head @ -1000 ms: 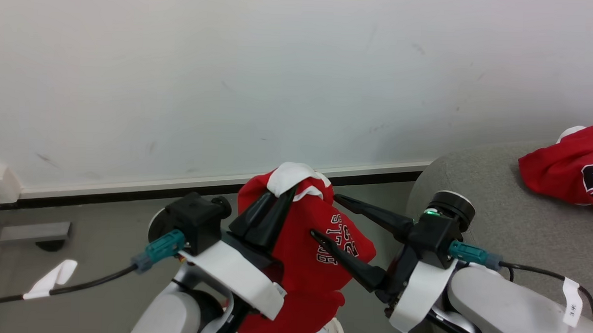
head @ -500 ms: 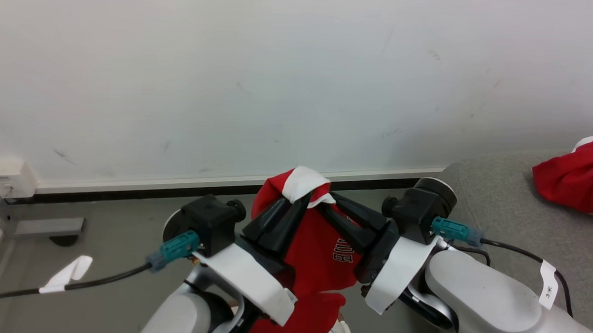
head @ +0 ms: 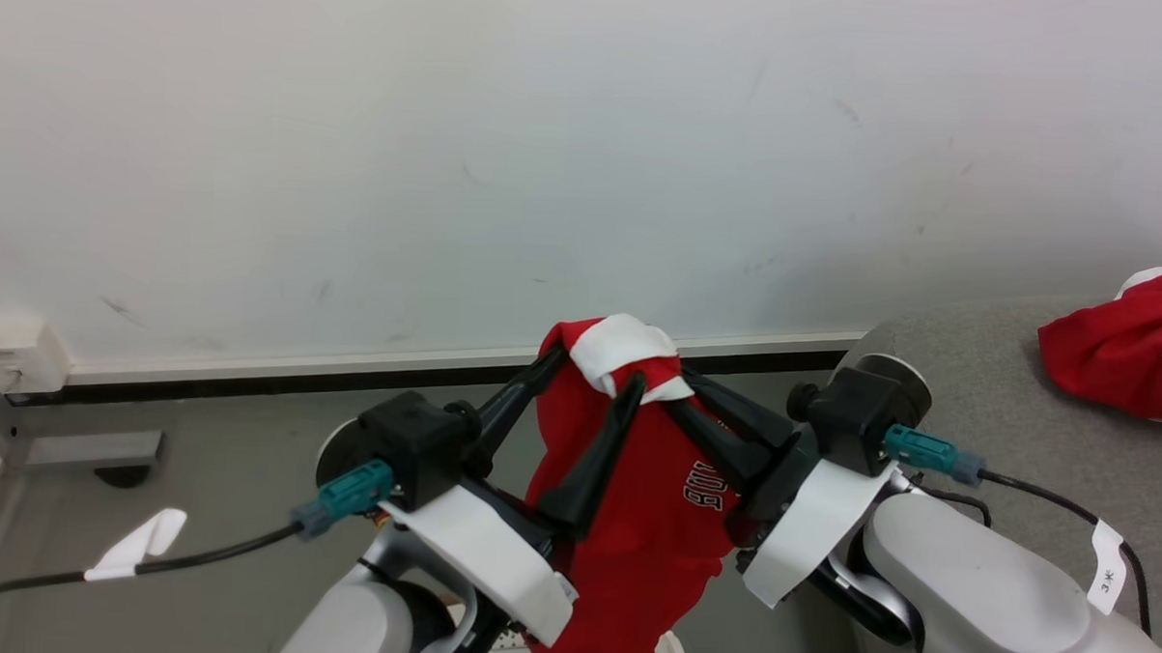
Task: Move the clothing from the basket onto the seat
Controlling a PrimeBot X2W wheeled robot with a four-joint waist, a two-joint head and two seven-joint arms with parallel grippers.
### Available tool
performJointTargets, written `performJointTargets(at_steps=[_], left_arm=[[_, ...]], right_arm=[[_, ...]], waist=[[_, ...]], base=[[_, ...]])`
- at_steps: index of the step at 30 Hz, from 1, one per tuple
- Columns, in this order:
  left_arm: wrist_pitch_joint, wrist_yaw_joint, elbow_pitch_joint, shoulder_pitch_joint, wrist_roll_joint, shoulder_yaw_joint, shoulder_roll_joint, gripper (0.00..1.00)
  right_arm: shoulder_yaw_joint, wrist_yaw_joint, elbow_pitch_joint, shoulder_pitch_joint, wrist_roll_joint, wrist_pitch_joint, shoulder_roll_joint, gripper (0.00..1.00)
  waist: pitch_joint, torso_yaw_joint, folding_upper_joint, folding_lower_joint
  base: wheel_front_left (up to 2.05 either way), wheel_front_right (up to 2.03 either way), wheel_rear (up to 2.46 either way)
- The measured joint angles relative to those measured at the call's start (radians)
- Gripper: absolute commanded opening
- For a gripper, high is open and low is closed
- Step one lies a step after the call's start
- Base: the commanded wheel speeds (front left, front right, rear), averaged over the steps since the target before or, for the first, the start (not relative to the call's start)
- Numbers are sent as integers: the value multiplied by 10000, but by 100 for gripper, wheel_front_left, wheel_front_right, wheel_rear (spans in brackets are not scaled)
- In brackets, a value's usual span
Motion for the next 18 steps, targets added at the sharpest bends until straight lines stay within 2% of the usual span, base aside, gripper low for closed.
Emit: performJointTargets(at_steps=[13, 18], left_arm=[[-205, -100, 437, 263, 0, -253, 272, 100], [-341, -79, 621, 400, 0, -278, 299, 100]], right_arm=[[-679, -2, 6, 206, -163, 0, -397, 0], [-650, -2, -31, 239, -182, 0, -454, 0]], waist=[[80, -232, 0, 0], [107, -408, 0, 0]], base=[[0, 0, 0], [0, 0, 0]])
